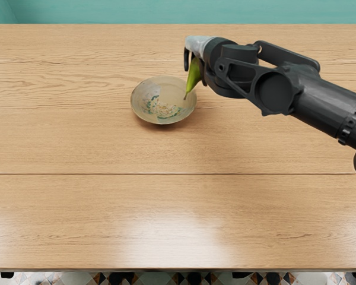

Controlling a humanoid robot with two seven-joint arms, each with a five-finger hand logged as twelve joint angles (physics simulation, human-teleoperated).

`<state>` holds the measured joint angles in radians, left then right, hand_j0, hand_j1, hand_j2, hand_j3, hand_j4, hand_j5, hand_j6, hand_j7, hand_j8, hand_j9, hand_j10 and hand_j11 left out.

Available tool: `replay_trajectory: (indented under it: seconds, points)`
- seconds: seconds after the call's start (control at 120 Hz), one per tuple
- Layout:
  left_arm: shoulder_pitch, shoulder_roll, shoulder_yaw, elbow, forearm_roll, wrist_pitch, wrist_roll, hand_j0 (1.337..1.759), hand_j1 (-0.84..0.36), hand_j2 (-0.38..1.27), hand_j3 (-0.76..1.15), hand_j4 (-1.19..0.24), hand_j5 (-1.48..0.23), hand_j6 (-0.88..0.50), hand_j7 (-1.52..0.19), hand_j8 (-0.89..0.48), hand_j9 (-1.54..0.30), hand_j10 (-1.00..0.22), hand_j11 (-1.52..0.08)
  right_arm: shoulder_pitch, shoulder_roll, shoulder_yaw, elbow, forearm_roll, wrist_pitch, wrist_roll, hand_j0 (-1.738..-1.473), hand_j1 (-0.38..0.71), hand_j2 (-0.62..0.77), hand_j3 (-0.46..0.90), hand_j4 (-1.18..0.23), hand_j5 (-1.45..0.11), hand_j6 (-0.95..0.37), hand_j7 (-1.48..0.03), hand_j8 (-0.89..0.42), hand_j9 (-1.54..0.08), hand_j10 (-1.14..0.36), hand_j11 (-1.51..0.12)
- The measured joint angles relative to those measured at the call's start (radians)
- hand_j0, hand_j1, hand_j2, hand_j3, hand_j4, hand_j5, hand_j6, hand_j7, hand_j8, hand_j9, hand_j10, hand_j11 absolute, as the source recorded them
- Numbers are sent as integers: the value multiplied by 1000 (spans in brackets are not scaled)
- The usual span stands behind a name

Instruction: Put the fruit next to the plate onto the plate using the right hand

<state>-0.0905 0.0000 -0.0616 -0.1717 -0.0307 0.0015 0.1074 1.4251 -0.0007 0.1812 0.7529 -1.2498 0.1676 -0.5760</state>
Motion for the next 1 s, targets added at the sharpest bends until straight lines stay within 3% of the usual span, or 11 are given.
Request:
replay_trajectory:
  seconds: [0.3,0.367,0.642,0.817,1.0]
  points:
    - [0,0,0,0,0,0,0,1658,330,3,0,-16,-21,-16,-21,-16,-21,-16,-21,17,1,-21,16,38,11,138,-1652,176,171,0,-749,-977,-515,-975,-449,-993,-619,-1006]
    - [1,0,0,0,0,0,0,1658,330,3,0,-16,-21,-16,-21,-16,-21,-16,-21,14,1,-25,18,55,15,162,-1652,203,213,0,-744,-967,-507,-967,-444,-986,-616,-999]
    - [1,0,0,0,0,0,0,1658,330,3,0,-16,-21,-16,-21,-16,-21,-16,-21,-17,1,-48,8,75,18,207,-1653,240,253,0,-721,-939,-484,-938,-423,-957,-589,-976]
    - [1,0,0,0,0,0,0,1658,330,3,0,-16,-21,-16,-21,-16,-21,-16,-21,-32,1,-55,7,86,-12,210,-1656,-68,109,0,-337,-438,-238,-438,-209,-446,-280,-454]
    - [1,0,0,0,0,0,0,1658,330,3,0,-16,-21,-16,-21,-16,-21,-16,-21,-36,1,-56,5,104,-6,210,-1657,-235,45,0,-138,-179,-99,-178,-86,-182,-115,-185]
